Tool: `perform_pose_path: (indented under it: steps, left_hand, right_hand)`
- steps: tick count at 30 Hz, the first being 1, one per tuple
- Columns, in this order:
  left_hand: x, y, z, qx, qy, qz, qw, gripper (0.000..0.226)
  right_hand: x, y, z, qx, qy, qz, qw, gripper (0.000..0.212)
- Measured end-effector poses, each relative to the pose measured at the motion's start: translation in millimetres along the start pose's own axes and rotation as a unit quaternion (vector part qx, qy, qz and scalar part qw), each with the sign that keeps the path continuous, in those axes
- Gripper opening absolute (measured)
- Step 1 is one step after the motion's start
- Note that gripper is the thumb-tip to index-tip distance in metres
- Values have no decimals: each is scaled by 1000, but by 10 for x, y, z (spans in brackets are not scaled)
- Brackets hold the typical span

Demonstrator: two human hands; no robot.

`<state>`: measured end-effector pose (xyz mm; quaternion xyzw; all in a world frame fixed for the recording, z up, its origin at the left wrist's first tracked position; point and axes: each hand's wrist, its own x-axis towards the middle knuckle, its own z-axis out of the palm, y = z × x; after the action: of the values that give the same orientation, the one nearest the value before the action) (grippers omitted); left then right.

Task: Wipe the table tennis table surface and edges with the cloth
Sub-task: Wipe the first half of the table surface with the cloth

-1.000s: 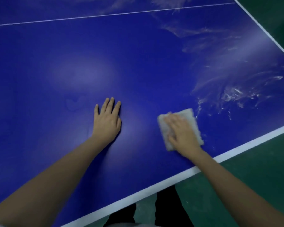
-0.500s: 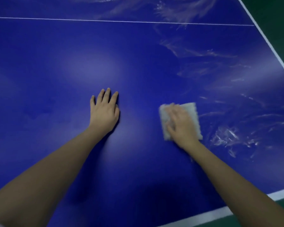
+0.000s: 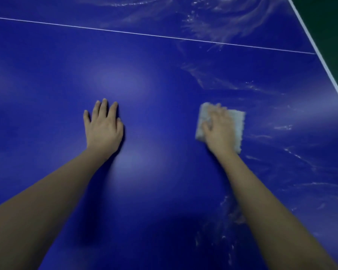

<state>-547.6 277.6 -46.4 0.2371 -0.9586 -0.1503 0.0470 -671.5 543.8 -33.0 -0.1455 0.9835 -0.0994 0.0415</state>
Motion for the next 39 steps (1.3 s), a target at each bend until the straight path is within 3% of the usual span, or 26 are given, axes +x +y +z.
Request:
perform_pose_path:
  steps: [2, 3, 4, 6, 8, 10, 12, 14, 16, 17, 18, 19, 21, 22, 24, 26, 28, 29, 31, 33, 34, 36, 39]
  left_hand:
    - [60, 69, 40, 4, 1, -10, 1000, 48]
    - [77, 86, 55, 6, 3, -13, 1000, 48]
    - [86, 89, 65, 7, 6, -15, 1000, 47]
    - [81, 75, 66, 10, 10, -17, 1000, 47]
    - [80, 82, 57, 16, 11, -19, 1000, 47]
    - [78, 102, 49, 21, 9, -22, 999, 46]
    - [84, 118, 43, 23, 7, -24, 999, 47]
    - [88, 124, 37, 26, 6, -28, 999, 46]
    - [89, 129, 31, 29, 4, -31, 999, 47]
    - [88, 131, 27, 30, 2, -33, 999, 51]
    - [87, 133, 22, 32, 1, -34, 999, 55]
    - [88, 135, 19, 32, 1, -35, 999, 57]
    - [85, 130, 22, 34, 0, -35, 999, 57]
    - [85, 127, 24, 33, 0, -35, 999, 57]
    - [85, 127, 24, 31, -2, -38, 999, 57]
    - [88, 126, 25, 32, -6, -42, 999, 58]
    - [95, 127, 25, 34, -9, -44, 998, 58]
    - [97, 123, 27, 35, -10, -44, 998, 58]
    - [95, 113, 31, 41, -9, -42, 998, 59]
    - [94, 112, 31, 44, -8, -42, 998, 62]
    - [96, 117, 31, 45, -9, -43, 998, 63]
    - [99, 126, 30, 46, -9, -44, 998, 63]
    - [106, 134, 26, 47, -7, -45, 998, 62]
  right_hand:
    - [152, 52, -28, 18, 49, 185, 981, 54]
    - [153, -70, 19, 7, 61, 205, 977, 55]
    - [118, -238, 94, -6, 62, 157, 986, 57]
    - [-21, -594, 252, 8, 24, -78, 997, 59]
    - [-26, -726, 251, 40, -60, -289, 954, 58]
    - [299, -588, 115, 62, -99, -359, 926, 56]
    - [665, -353, 23, 72, -74, -292, 951, 53]
    - [986, -144, -31, 74, -5, -89, 993, 50]
    - [1097, -208, -8, 23, 48, 107, 993, 50]
    - [1098, -346, 22, -4, 53, 107, 993, 49]
    - [1089, -490, 80, -17, 47, 23, 998, 50]
    - [1065, -627, 143, -16, 13, -116, 993, 51]
    - [1118, -739, 148, 8, -76, -334, 940, 54]
    - [1268, -703, 108, 17, -89, -367, 926, 54]
    - [1582, -536, 60, 15, -40, -287, 957, 50]
    - [1824, -343, 19, 15, 45, -71, 996, 46]
    - [1868, -382, 39, 15, 83, 118, 989, 47]
    - [1844, -494, 72, 6, 87, 114, 990, 48]
    - [1773, -751, 167, -17, 62, -98, 993, 49]
    - [1766, -879, 168, 4, -39, -312, 949, 53]
    - [1857, -861, 133, 16, -65, -353, 933, 53]
    - [2096, -731, 101, 36, -39, -321, 946, 52]
    - [2355, -586, 46, 14, 38, -117, 992, 48]
